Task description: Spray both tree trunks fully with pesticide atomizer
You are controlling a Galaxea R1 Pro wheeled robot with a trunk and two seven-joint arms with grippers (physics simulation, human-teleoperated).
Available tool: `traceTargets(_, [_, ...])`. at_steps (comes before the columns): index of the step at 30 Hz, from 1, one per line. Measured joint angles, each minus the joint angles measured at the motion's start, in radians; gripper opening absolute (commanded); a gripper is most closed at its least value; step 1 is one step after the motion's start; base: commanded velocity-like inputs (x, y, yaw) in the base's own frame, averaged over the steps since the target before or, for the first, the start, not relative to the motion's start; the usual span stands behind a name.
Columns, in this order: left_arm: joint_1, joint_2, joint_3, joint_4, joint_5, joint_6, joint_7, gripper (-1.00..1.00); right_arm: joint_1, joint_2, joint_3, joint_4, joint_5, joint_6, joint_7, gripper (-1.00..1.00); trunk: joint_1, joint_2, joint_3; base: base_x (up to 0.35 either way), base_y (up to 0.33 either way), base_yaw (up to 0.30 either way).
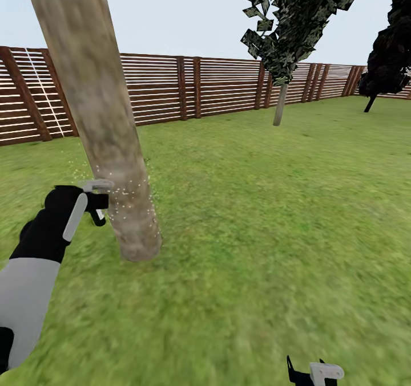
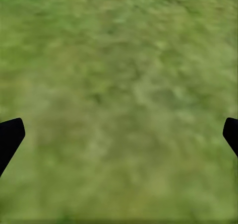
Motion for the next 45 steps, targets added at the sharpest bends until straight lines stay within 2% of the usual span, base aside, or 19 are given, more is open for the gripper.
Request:
traceTargets(3, [0.004,-0.010,-0.012,0.008,-0.008,0.001,0.000,-1.00,0.000,0.000,0.000,0.000,0.000,0.000,0.000,1.00,0.000,0.000,0.000,0.000,0.000,0.000])
traceTargets(6, [0.017,0.003,-0.013,0.018,-0.012,0.001,-0.001,-1.00,0.000,0.000,0.001,0.001,0.001,0.001,0.000,1.00,0.000,0.000,0.000,0.000,0.000,0.000])
traceTargets(12, [0.063,-0.006,-0.043,0.006,-0.013,0.000,-0.001,-1.00,0.000,0.000,0.001,0.001,0.002,0.001,0.000,1.00,0.000,0.000,0.000,-0.165,-0.135,0.000])
traceTargets(21, [0.064,-0.004,-0.043,0.018,-0.018,-0.002,0.001,-1.00,0.000,0.000,0.002,0.001,0.002,0.001,0.001,1.00,0.000,0.000,0.000,-0.075,-0.262,0.000])
traceTargets(28, [0.065,-0.004,-0.044,0.020,-0.020,-0.002,0.009,-1.00,0.000,0.000,0.002,0.001,0.002,0.000,0.000,1.00,0.000,0.000,0.000,0.104,-0.268,0.000])
traceTargets(34, [0.132,-0.009,-0.041,0.070,-0.018,-0.015,0.017,-1.00,0.000,0.000,0.002,0.001,0.002,0.001,0.001,1.00,0.000,0.000,0.000,-0.015,-0.270,0.000])
traceTargets(37, [0.135,-0.008,-0.037,0.075,-0.022,-0.016,0.018,-1.00,0.000,0.000,0.002,0.001,0.002,0.001,0.001,1.00,0.000,0.000,0.000,-0.026,-0.273,0.000])
traceTargets(40, [0.136,-0.010,-0.035,0.113,-0.018,-0.018,0.070,-1.00,0.000,0.000,0.000,0.001,0.002,0.000,0.000,1.00,0.000,0.000,0.000,0.045,-0.273,0.000])
traceTargets(41, [0.136,-0.015,-0.033,0.135,-0.007,-0.019,0.082,-1.00,0.000,0.000,0.000,0.001,0.002,0.000,0.001,1.00,0.000,0.000,0.000,0.092,-0.273,0.000])
traceTargets(42, [0.136,-0.016,-0.016,0.162,-0.010,-0.034,0.084,-1.00,0.000,-0.001,0.000,0.001,0.002,0.000,0.001,1.00,0.000,0.000,0.000,0.151,-0.258,0.000])
traceTargets(43, [0.136,-0.018,0.022,0.225,-0.015,-0.093,0.085,-1.00,0.000,-0.001,0.000,0.001,0.002,0.000,0.001,1.00,0.000,0.000,0.000,0.189,-0.235,0.000])
traceTargets(45, [0.136,-0.017,0.057,0.276,-0.012,-0.142,0.086,-1.00,0.000,0.000,0.000,0.001,0.001,0.000,0.002,1.00,0.000,0.000,0.000,0.223,-0.207,0.000])
